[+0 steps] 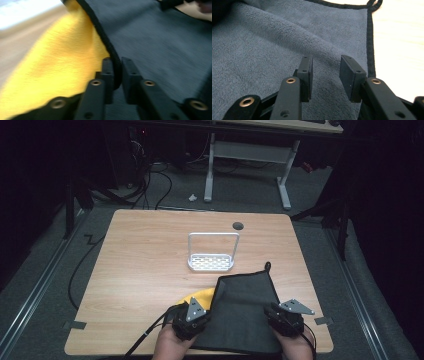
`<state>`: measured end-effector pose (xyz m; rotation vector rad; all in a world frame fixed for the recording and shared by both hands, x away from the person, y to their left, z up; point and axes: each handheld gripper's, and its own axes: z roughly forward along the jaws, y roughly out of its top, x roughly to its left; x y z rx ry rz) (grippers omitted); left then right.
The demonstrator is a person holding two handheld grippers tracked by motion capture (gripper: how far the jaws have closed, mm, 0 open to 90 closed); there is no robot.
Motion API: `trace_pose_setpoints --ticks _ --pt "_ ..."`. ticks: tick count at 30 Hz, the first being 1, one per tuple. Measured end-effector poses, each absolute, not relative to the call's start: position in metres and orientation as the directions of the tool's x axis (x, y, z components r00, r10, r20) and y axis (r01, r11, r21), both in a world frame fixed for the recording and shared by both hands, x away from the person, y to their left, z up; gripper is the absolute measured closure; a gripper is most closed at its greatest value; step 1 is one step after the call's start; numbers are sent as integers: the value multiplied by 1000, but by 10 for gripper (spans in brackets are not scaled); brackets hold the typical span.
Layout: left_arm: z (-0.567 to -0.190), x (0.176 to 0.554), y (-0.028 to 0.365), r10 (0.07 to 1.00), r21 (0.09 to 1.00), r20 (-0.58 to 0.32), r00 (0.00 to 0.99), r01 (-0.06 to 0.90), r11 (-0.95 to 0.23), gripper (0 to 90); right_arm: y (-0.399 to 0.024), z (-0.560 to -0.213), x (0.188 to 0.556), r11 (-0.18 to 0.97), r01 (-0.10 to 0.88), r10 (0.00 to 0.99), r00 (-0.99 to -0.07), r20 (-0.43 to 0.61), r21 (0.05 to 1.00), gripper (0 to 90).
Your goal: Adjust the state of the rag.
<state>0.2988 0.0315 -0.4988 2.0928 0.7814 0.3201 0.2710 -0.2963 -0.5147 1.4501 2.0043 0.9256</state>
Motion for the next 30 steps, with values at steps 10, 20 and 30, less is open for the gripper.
trace_pose_setpoints --ticks 10,20,30 --pt "-489 382 124 867 785 31 498 525 -329 697 -298 -518 272 213 626 948 -319 -3 751 639" --pt "-518 331 90 733 732 8 680 495 -467 726 -295 -522 277 227 646 945 -327 -4 729 642" --pt "-525 299 93 680 716 -18 733 484 -503 707 -302 -522 271 241 678 943 -332 -4 695 639"
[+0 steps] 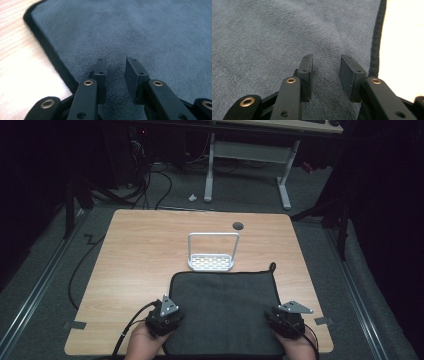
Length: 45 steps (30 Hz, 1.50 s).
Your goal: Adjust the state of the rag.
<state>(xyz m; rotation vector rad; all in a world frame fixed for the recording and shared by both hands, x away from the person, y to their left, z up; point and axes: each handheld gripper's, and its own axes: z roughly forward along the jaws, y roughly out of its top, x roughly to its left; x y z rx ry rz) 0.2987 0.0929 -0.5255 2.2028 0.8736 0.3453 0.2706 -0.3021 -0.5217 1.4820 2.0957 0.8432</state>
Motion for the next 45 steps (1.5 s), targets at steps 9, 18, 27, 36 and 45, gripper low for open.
trace_pose_setpoints --ticks 9,18,27,36,45 --pt "-529 298 86 656 744 -79 751 482 -462 684 -314 -522 259 219 685 960 -280 -28 695 643" --pt "-530 308 79 653 750 -115 749 496 -437 649 -327 -523 262 181 680 973 -230 -27 711 618" --pt "-525 309 96 688 782 -110 717 490 -385 614 -321 -511 257 193 597 965 -257 -43 779 576" --pt "-525 314 127 747 810 -91 659 485 -329 537 -294 -511 261 231 553 938 -345 -32 800 508" --pt "-524 324 137 765 819 -133 631 504 -273 543 -262 -511 263 276 498 894 -447 -29 822 524"
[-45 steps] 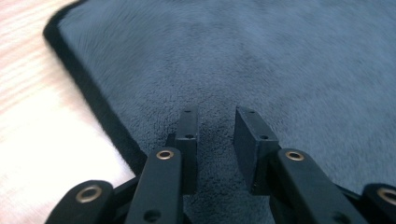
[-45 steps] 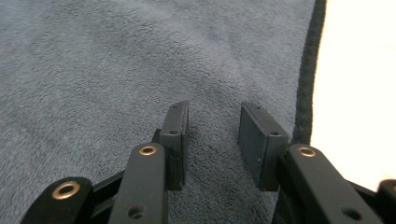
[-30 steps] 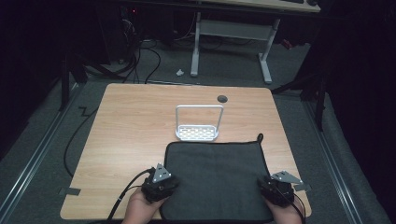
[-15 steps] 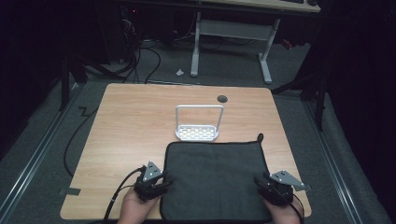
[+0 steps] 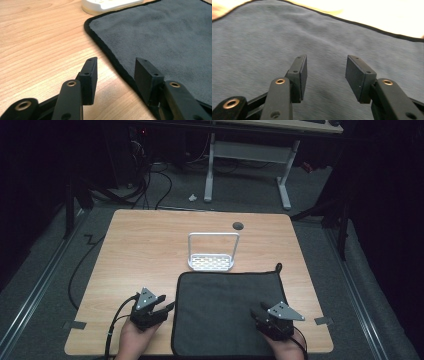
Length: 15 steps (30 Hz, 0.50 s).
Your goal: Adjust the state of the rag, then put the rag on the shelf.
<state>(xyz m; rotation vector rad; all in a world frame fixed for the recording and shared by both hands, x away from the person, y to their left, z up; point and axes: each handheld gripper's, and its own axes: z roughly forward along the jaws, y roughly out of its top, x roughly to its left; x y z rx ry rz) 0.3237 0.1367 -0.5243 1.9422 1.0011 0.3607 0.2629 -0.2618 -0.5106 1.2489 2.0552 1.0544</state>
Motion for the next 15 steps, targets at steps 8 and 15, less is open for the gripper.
trace_pose_setpoints --ticks 8,15 --pt "-522 347 129 775 816 -108 622 501 -289 536 -233 -509 263 326 503 858 -513 -27 800 482" --pt "-526 383 126 772 802 -128 622 523 -288 510 -212 -507 260 362 465 844 -531 -73 808 474"
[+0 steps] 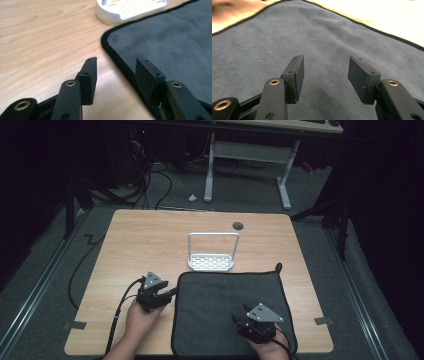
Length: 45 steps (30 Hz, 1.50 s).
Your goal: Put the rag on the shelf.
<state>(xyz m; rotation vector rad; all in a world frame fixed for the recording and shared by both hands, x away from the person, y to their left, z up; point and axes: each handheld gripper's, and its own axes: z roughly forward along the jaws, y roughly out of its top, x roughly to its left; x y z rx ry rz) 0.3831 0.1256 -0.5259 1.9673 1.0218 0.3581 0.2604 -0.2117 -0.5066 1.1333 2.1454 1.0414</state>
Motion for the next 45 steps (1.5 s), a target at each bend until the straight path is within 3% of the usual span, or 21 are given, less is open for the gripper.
trace_pose_setpoints --ticks 5,16,24,25,28,36,45 --pt "-528 400 120 773 795 -164 613 546 -264 503 -192 -507 259 413 452 811 -578 -93 791 488" --pt "-531 429 95 792 763 -158 590 582 -281 536 -160 -498 272 389 458 797 -602 -43 799 497" --pt "-534 428 88 787 762 -118 606 563 -319 678 -129 -507 258 446 400 740 -668 -79 801 496" --pt "-535 428 90 779 759 -147 609 575 -307 791 -122 -511 254 457 402 722 -688 -68 793 489" --pt "-535 427 90 774 757 -155 614 577 -307 839 -112 -513 247 451 409 697 -716 -27 793 481" --pt "-535 427 91 775 757 -157 613 579 -305 853 -74 -521 224 490 368 591 -806 9 790 476" --pt "-535 428 93 774 754 -173 609 587 -294 850 -57 -536 216 538 359 564 -826 -9 762 482"
